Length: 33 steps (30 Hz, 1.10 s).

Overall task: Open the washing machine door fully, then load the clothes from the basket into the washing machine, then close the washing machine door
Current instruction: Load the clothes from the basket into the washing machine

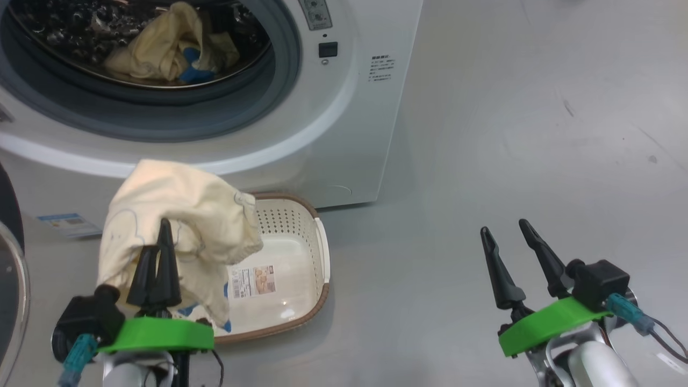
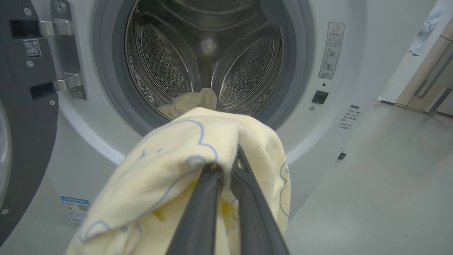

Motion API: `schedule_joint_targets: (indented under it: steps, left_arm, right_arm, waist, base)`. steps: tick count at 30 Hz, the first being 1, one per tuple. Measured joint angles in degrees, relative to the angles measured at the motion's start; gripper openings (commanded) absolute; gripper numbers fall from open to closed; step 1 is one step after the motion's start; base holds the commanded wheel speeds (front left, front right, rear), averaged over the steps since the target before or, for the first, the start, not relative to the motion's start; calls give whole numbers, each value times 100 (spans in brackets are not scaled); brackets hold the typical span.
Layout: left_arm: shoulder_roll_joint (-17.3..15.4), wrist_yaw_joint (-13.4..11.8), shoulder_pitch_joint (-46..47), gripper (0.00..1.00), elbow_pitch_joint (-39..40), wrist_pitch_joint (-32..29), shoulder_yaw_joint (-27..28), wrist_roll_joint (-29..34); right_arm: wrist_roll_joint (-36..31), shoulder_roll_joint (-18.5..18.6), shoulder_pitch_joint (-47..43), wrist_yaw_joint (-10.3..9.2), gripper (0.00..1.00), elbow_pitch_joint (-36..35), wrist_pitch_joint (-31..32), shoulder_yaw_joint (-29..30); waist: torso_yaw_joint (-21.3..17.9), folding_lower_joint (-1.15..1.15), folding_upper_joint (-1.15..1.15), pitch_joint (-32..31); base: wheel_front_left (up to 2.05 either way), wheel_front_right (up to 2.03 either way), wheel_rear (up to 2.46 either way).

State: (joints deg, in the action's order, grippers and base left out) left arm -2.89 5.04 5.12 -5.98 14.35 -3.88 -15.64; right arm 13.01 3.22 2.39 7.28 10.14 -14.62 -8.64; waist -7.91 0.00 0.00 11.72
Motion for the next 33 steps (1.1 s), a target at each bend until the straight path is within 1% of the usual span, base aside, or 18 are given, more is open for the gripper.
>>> schedule_joint_targets:
  steps: [4,6,13,14,19,25,28,29,33]
  left_arm:
    - [-58,7,443,0,-167,0,-52,86]
    - [-120,48,716,0,-291,-35,-80,107]
    - [-264,51,1989,0,-893,-260,-99,129]
    - [-283,48,2389,0,-1084,-337,-108,156]
    - [-447,45,3392,0,-1645,-481,-96,248]
    - [-751,-16,4542,0,-2529,-608,9,330]
    - [-871,-59,4976,0,-2959,-605,35,368]
    - [-871,-59,4976,0,-2959,-605,35,368]
    - [-993,-64,5439,0,-3493,-534,58,421]
  right_arm:
    - [3,-18,185,0,100,-4,0,-68]
    - [18,-21,249,0,100,-1,0,-90]
    - [43,-25,582,0,100,-9,0,-154]
    - [105,-26,684,0,100,-15,0,-186]
    - [225,-27,899,0,100,-20,0,-350]
    - [381,-27,1226,0,100,-21,0,-654]
    - [445,-27,1348,0,100,-27,0,-784]
    - [445,-27,1348,0,100,-27,0,-784]
    - [474,-29,1408,0,100,-34,0,-900]
  waist:
    - [-38,0,0,212]
    - [-52,0,0,327]
    - [-111,1,0,773]
    - [-129,1,0,899]
    - [-209,1,0,1196]
    - [-406,1,0,1547]
    - [-549,1,0,1715]
    - [-549,1,0,1715]
    - [-731,1,0,1965]
  base:
    - [0,0,0]
    - [0,0,0]
    - [0,0,0]
    - [0,0,0]
    - [0,0,0]
    - [0,0,0]
    - [0,0,0]
    - [0,0,0]
    - [0,0,0]
